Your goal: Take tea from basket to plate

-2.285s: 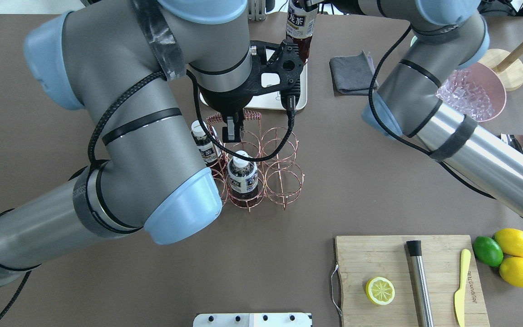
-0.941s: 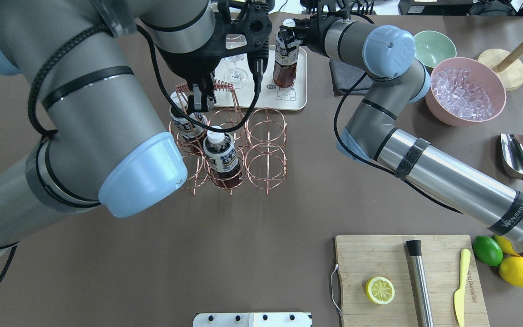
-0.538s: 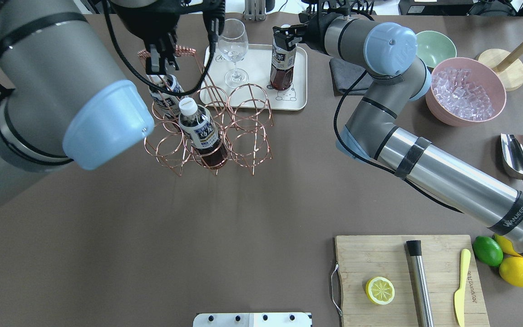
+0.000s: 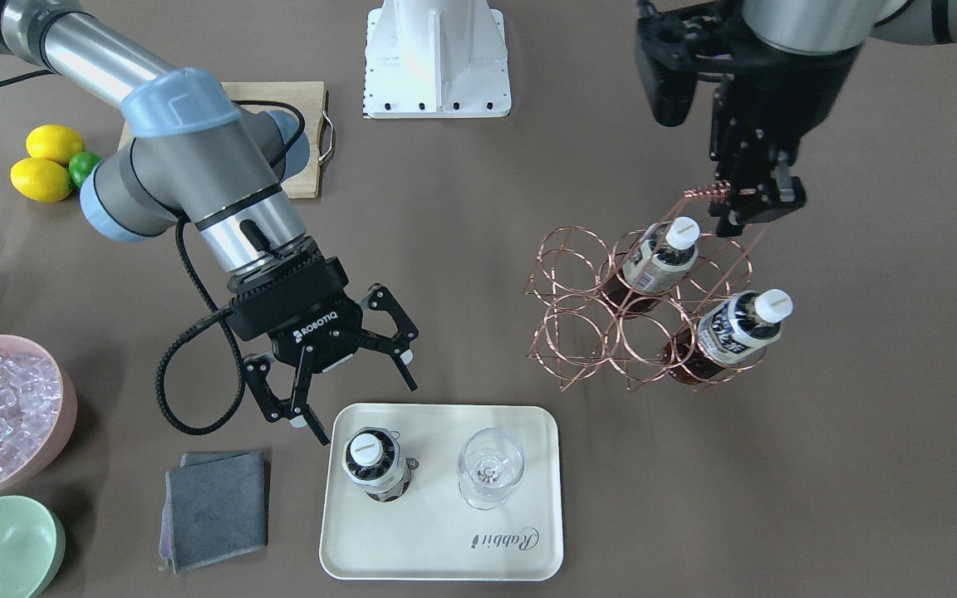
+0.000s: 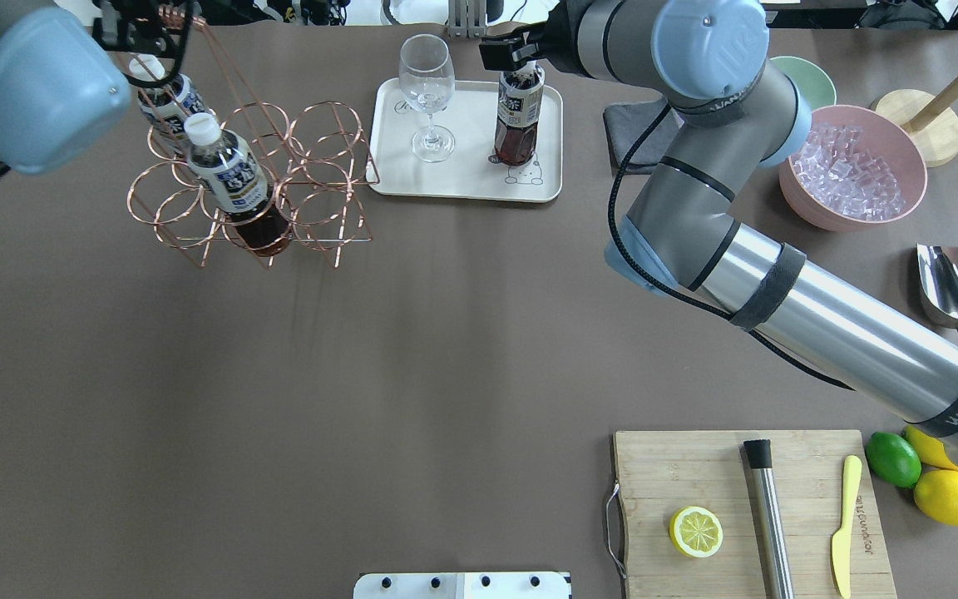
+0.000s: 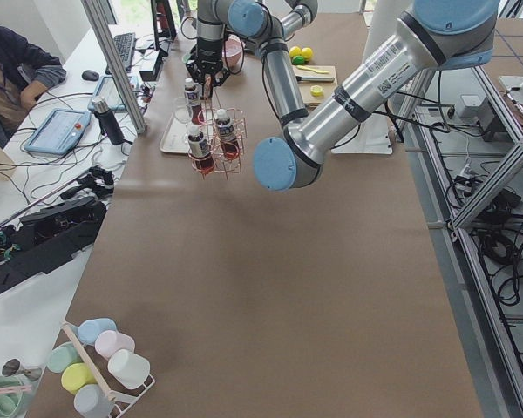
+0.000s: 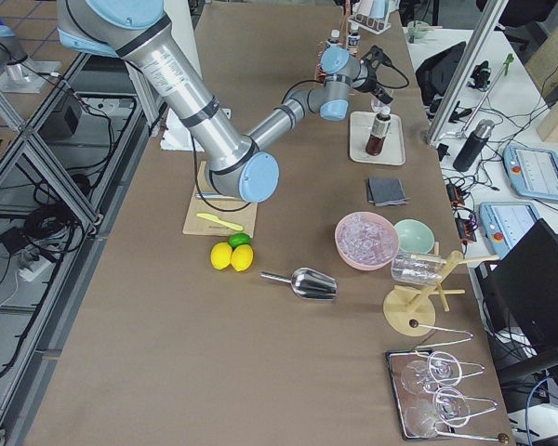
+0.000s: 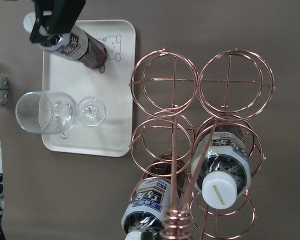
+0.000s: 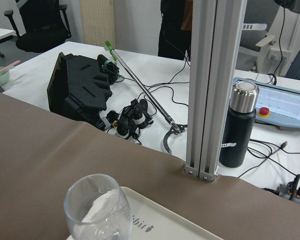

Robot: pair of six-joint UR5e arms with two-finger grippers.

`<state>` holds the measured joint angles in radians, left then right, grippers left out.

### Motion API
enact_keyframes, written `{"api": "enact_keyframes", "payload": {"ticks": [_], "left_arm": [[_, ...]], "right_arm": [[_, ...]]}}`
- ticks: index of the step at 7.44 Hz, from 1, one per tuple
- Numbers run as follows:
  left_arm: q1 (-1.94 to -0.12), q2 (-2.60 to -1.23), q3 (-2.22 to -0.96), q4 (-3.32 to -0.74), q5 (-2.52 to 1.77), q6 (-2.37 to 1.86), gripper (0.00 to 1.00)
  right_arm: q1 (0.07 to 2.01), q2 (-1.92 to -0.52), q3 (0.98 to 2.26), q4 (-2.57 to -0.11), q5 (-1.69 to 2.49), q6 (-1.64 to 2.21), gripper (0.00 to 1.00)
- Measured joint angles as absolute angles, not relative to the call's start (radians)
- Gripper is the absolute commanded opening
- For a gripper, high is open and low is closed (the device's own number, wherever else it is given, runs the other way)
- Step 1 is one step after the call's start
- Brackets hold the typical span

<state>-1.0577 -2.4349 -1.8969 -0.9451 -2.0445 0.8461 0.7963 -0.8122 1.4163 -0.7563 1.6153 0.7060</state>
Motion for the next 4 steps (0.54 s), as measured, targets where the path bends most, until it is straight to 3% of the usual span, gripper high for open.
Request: {"api": "enact_keyframes", "payload": {"ticks": [4], "left_arm": [[-1.239,-2.286,-1.855,-0.969,-2.079,1.057,0.00]], "right_arm": [[0.877,-0.860,1.730,-1.343,1.801,0.778,1.00]]}}
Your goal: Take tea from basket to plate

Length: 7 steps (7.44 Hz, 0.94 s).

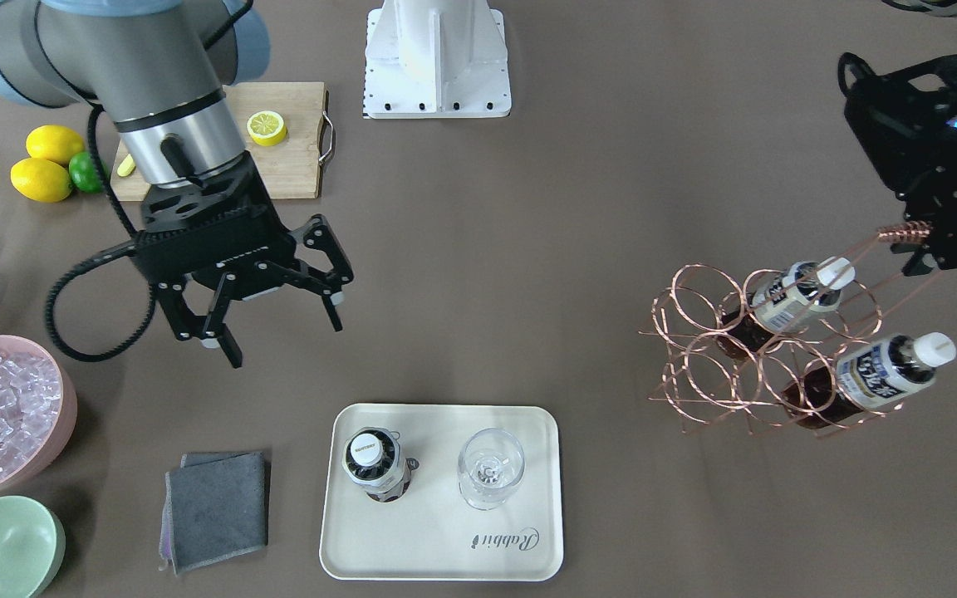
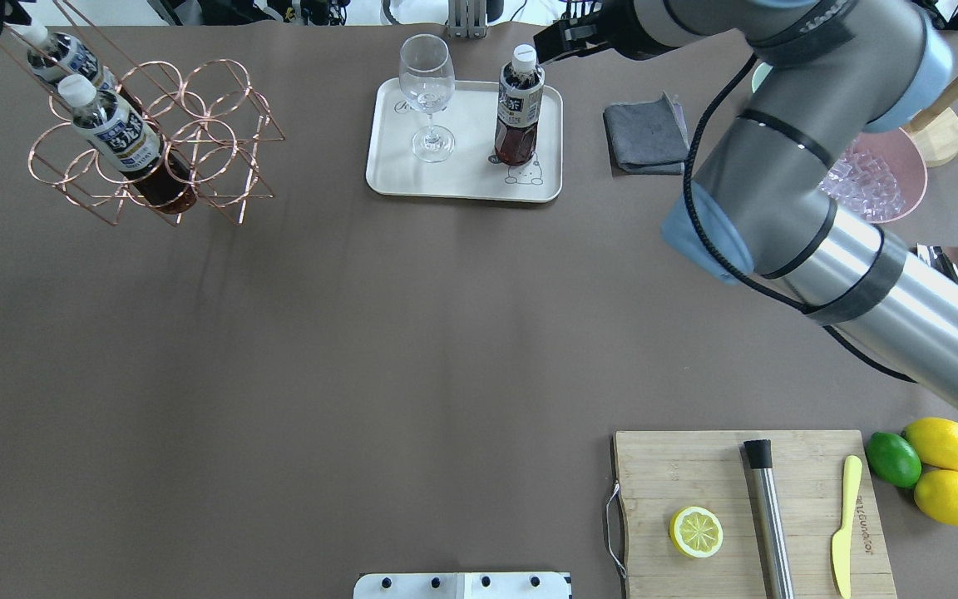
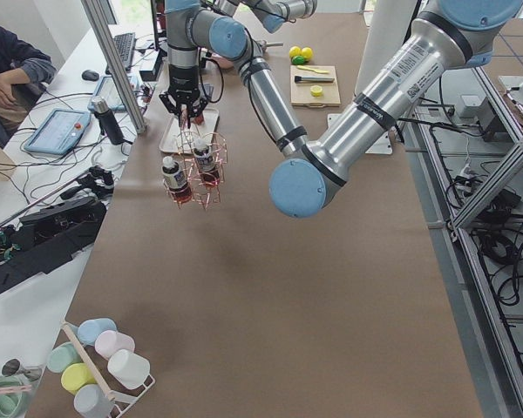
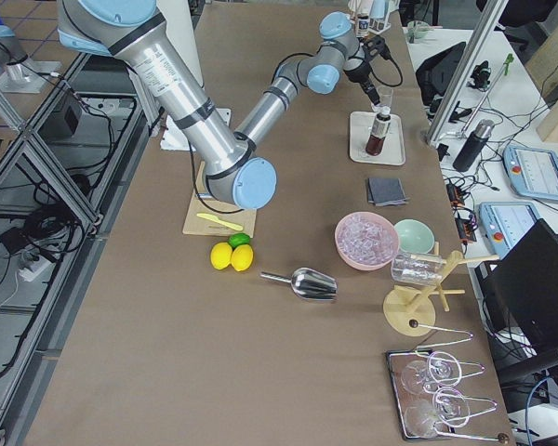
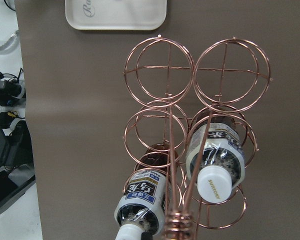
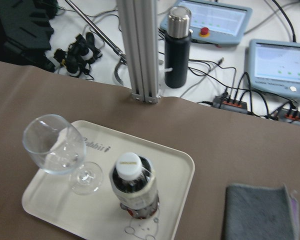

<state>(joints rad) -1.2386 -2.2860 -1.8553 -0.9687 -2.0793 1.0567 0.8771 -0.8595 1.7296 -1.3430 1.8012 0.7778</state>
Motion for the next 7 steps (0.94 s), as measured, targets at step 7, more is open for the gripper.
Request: {"api": "enact_keyframes", "payload": {"ticks": [7], "left_arm": [[-1.406,-2.103,-1.616,-1.189,-2.086,1.246,0.00]], "right_arm": [[1.217,-1.026,1.917,-2.134,2.026,0.429,1.00]]}}
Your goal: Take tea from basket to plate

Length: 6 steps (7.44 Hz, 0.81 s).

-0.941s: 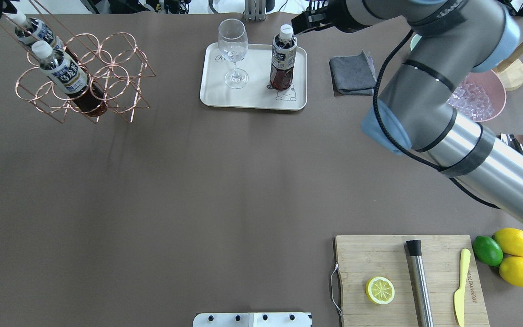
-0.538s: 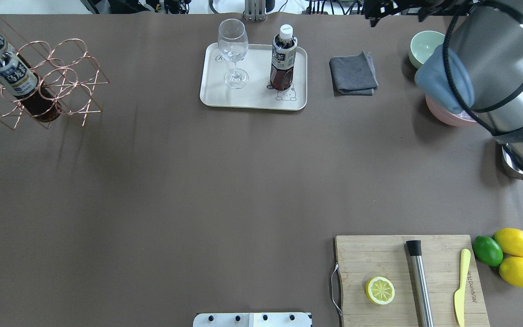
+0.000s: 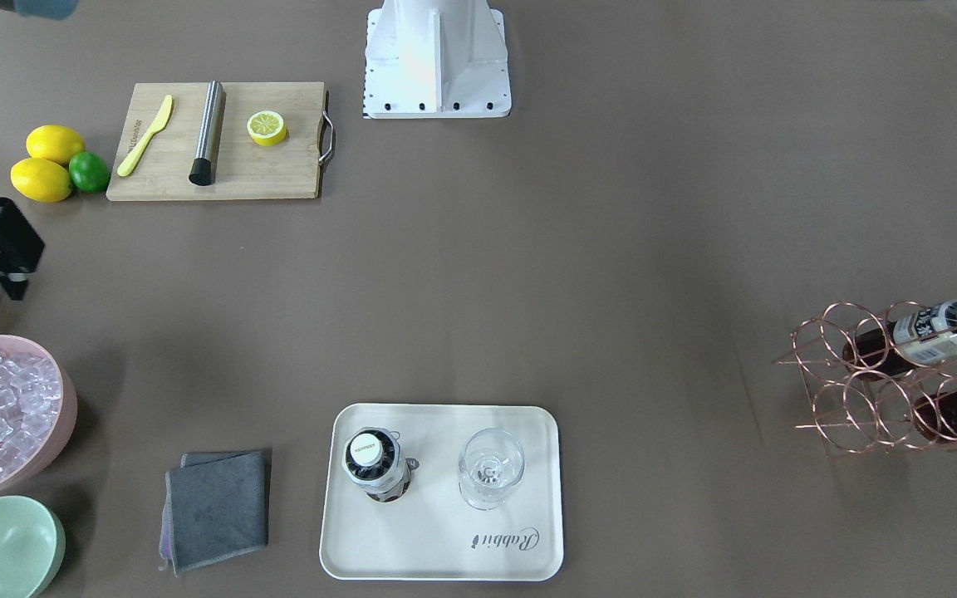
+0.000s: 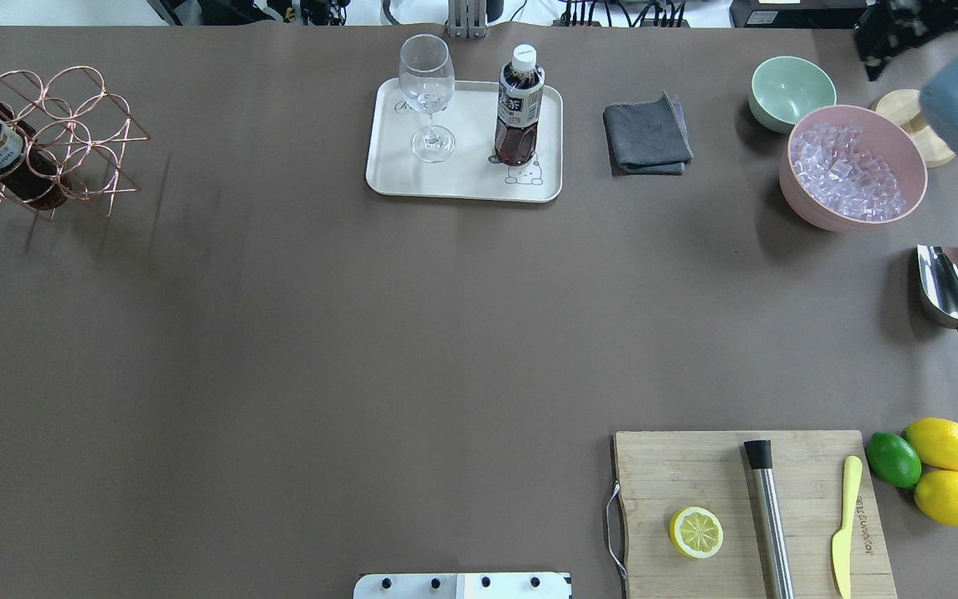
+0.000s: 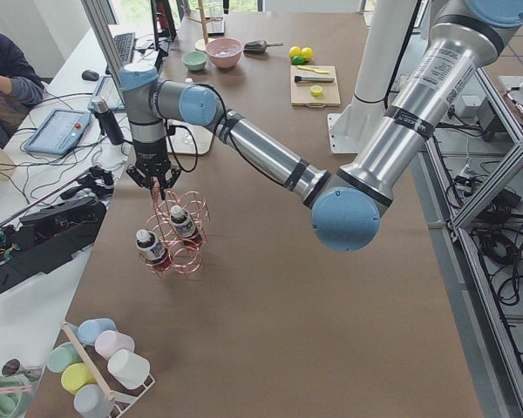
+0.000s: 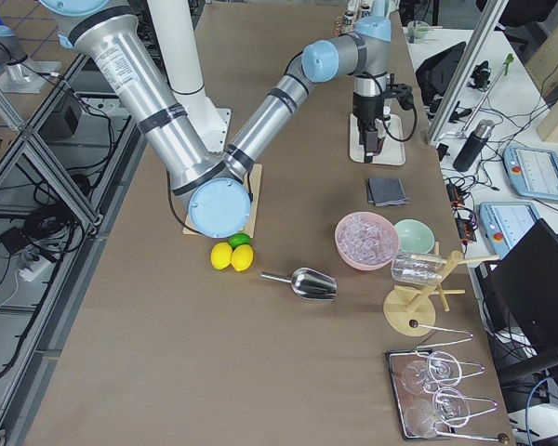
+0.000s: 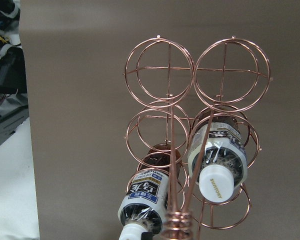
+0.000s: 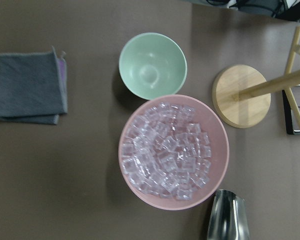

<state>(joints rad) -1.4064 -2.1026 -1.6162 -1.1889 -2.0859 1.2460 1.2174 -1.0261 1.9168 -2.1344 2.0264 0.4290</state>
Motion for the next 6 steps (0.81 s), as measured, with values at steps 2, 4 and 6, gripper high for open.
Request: {"api": "enact_keyframes", "payload": {"ticks": [2,4,6], "left_arm": [[-1.430,-2.094,-1.517,-1.270,-2.083,1.289,0.00],[-1.439,-2.088,-1.442,-1.347,-2.081,1.309,0.00],[-1.437,-2.078,-1.425,-1.367,-2.080,1.312,0.00]], "right_arm": [[1.321,-1.210,1.931,-2.094,2.117,0.250,1.00],[1.401,-1.387,1.932,-1.979,2.211,0.161,1.00],[1.439,-1.589,1.926,-1.789,2.277,0.126,1.00]]}}
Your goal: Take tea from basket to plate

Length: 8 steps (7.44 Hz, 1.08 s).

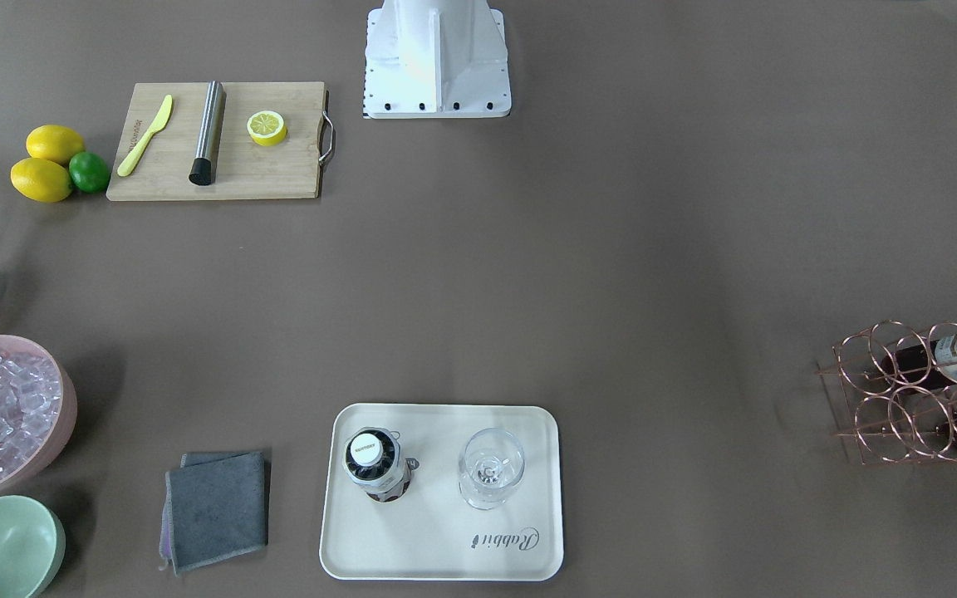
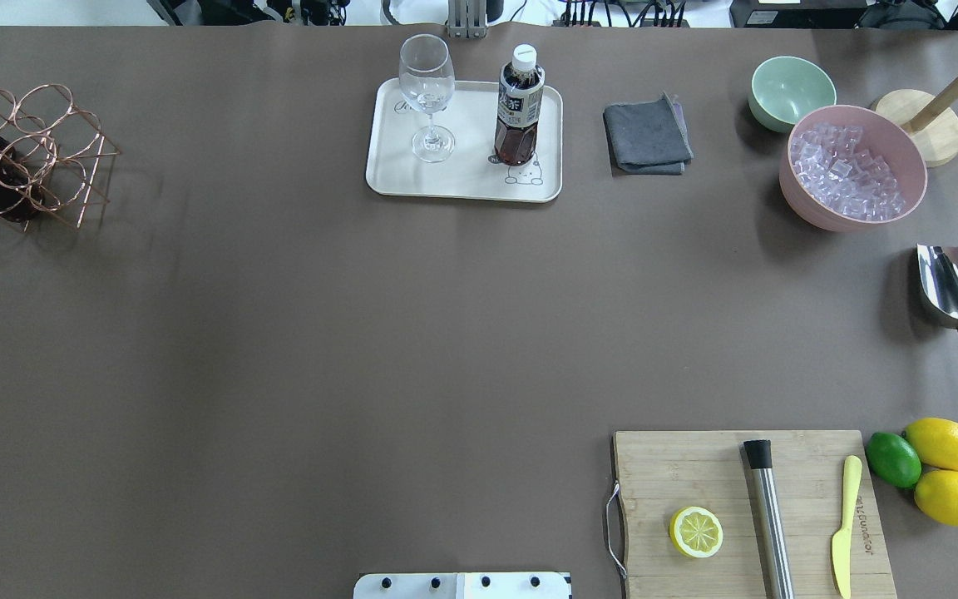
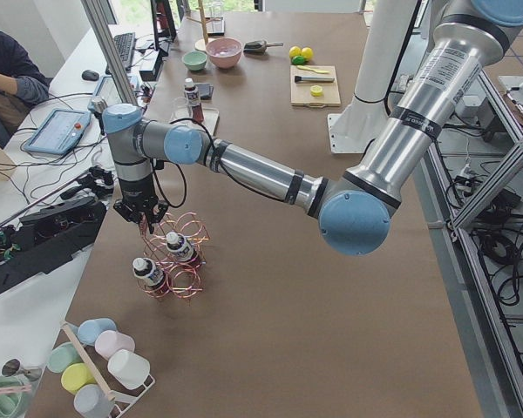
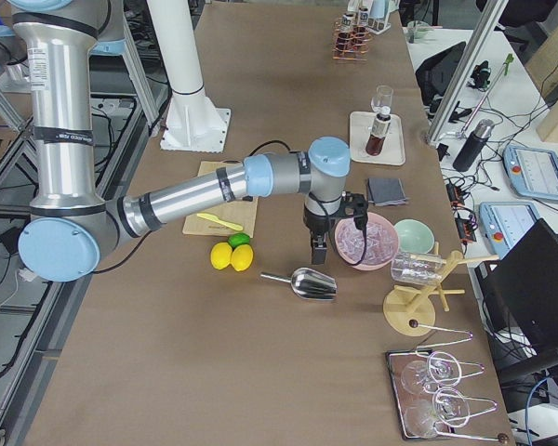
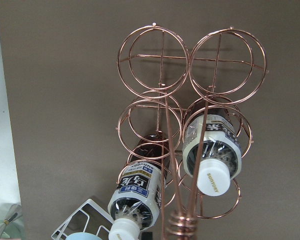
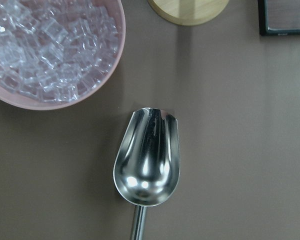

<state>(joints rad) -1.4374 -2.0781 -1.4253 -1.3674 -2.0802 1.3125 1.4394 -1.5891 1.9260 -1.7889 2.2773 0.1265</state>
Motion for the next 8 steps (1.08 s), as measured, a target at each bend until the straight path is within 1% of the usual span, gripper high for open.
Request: {"api": "enact_keyframes", "payload": {"ticks": [1,2,5,8], "left_arm": [[-1.436,-2.073,-1.426,-1.369,-2.081,1.313,0.00],[-1.436,-2.070,-1.431,-1.368,-2.084,1.313,0.00],[-1.436,-2.052,-1.476,-1.360,-2.085,1.314,0.00],[-1.437,-2.039,-1.503,-1.355,-2.086,1.313,0.00]], "right_arm": [[1.445,-1.669,1.909,-1.685,2.292,0.124,1.00],[1.453,-1.714,1.886,-1.606,2.311,0.123,1.00],[1.495,-1.737,1.799,-1.545,2.350,0.094,1.00],[1.553,-1.741,1.764,-1.542,2.347,0.079,1.00]]}}
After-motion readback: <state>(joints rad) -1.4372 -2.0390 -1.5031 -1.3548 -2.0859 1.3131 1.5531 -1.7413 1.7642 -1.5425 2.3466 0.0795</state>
